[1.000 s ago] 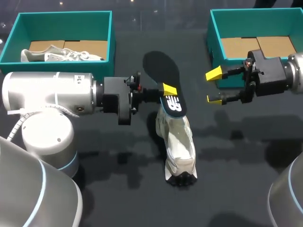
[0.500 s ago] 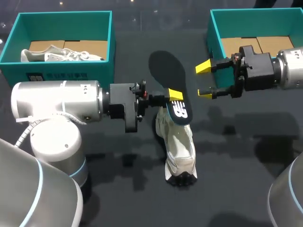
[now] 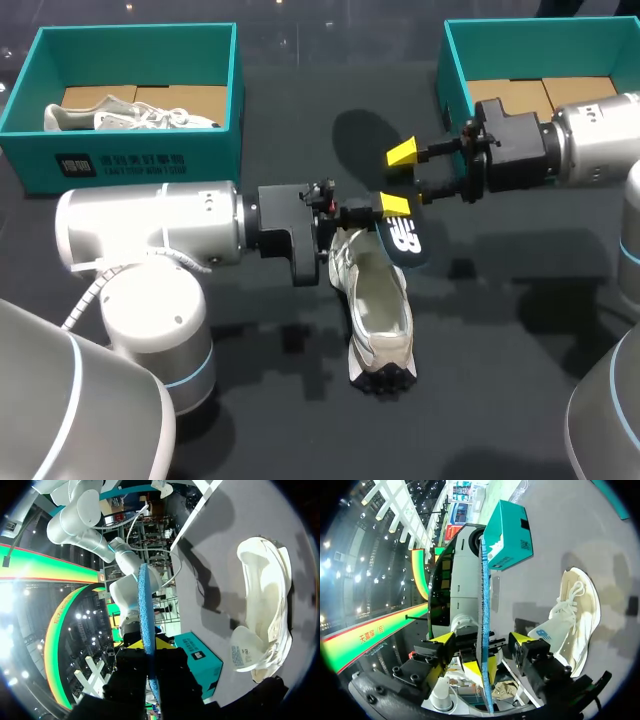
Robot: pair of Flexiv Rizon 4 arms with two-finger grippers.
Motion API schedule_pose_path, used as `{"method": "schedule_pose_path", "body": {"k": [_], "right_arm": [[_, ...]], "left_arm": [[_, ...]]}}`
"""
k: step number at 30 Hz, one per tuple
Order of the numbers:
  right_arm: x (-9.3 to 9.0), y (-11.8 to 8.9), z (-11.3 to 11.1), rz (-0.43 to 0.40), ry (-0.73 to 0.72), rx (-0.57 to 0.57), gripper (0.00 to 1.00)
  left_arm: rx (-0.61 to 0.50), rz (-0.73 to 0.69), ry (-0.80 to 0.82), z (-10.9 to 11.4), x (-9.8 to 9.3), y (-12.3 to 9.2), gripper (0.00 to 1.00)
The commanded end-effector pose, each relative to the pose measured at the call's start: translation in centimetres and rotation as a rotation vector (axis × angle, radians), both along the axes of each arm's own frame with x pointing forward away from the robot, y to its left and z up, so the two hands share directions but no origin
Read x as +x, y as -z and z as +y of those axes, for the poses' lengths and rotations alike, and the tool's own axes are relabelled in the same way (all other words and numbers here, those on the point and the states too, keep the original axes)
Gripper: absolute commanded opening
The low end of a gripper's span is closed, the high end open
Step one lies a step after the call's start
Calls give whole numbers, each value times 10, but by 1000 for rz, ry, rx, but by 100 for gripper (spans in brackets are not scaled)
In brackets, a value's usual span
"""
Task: Take the shoe out of the shoebox, open the shoe tongue, remove and reinsert the insole, then place the shoe into the shoebox
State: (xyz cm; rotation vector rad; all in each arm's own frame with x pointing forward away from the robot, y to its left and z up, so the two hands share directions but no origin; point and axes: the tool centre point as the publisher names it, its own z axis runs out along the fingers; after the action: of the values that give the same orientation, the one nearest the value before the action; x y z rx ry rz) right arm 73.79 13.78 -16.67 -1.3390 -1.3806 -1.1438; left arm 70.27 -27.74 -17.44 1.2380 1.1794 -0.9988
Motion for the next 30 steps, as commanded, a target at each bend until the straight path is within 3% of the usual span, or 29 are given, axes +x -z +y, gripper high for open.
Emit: {"method": "schedule_pose_path", "body": {"k": [1, 14, 18, 20, 27, 29, 30], "right_arm": [[-3, 3, 2, 4, 8, 1, 49], [-9, 6, 8, 8, 11, 18, 38], [-9, 6, 9, 7, 10, 18, 26], [-10, 6, 9, 7, 11, 18, 0], [-11, 6, 9, 3, 5, 20, 0], [-11, 6, 7, 1, 4, 24, 0], [-12, 6, 6, 0, 4, 27, 0]], "left_arm": [[12, -6, -12, -8, 1, 0, 0], [25, -18, -27, -9, 0, 5, 0], [27, -19, -27, -10, -1, 5, 0], [30, -23, -28, -10, -2, 6, 0], [39, -12, -33, -7, -3, 6, 0], [41, 5, -33, 0, -3, 3, 56], [39, 16, -35, 4, -3, 1, 99]]}}
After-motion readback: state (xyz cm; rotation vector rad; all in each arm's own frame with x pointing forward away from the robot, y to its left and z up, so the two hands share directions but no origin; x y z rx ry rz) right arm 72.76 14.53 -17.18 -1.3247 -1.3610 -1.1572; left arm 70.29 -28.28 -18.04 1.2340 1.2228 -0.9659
